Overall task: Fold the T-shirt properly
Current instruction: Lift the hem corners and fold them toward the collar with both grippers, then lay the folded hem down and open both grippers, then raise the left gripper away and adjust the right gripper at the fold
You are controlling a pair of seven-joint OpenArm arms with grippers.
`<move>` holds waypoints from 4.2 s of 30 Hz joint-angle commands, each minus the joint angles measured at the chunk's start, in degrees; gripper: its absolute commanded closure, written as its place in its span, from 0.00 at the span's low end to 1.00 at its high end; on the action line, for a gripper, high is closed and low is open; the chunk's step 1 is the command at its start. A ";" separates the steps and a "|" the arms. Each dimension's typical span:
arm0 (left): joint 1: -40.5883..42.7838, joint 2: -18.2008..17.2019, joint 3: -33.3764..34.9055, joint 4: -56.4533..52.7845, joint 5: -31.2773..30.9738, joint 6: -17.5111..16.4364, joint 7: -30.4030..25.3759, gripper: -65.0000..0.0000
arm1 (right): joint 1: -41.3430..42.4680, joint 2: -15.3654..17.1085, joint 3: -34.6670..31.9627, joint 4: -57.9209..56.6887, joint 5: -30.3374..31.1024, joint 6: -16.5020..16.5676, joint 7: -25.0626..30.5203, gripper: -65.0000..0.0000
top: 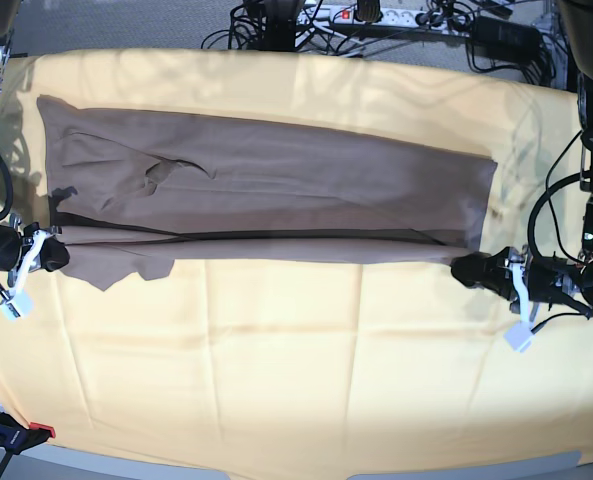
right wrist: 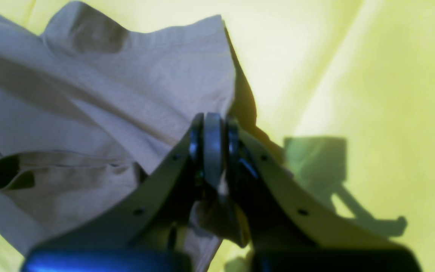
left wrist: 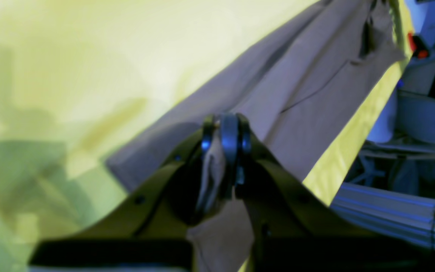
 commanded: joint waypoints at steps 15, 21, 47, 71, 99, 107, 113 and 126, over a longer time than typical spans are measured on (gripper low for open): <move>9.86 -9.66 -0.44 17.51 -1.41 -0.45 0.23 1.00 | 0.20 2.60 0.48 0.98 2.73 0.06 -2.23 1.00; 10.40 -10.71 -0.44 17.51 -1.41 -0.45 0.23 1.00 | -0.33 3.30 0.48 0.98 2.73 0.06 -2.34 1.00; 15.34 -10.47 -0.44 17.46 -1.41 -0.45 -0.44 0.45 | 0.79 -5.84 0.52 0.90 -5.44 0.06 5.22 0.38; 15.32 -9.68 -0.44 17.44 -1.41 -0.45 -1.99 0.45 | -0.85 -6.93 0.61 1.09 0.48 0.06 7.74 1.00; 15.30 -9.73 -0.44 17.44 -1.41 -0.45 -2.21 0.45 | -17.46 1.01 0.61 20.70 17.70 0.06 -14.34 1.00; 14.82 -9.86 -0.44 17.44 -1.41 -0.45 -2.47 0.45 | -17.25 1.77 0.61 21.07 17.97 0.06 -16.70 0.49; 14.03 -9.88 -3.39 17.44 -0.98 -0.45 -3.26 0.45 | -17.31 7.17 0.61 26.29 31.99 0.06 -17.11 0.49; 14.27 -10.01 -32.76 17.44 -0.66 -0.45 -3.32 0.45 | -16.22 5.70 2.80 29.05 25.07 0.06 -10.58 0.98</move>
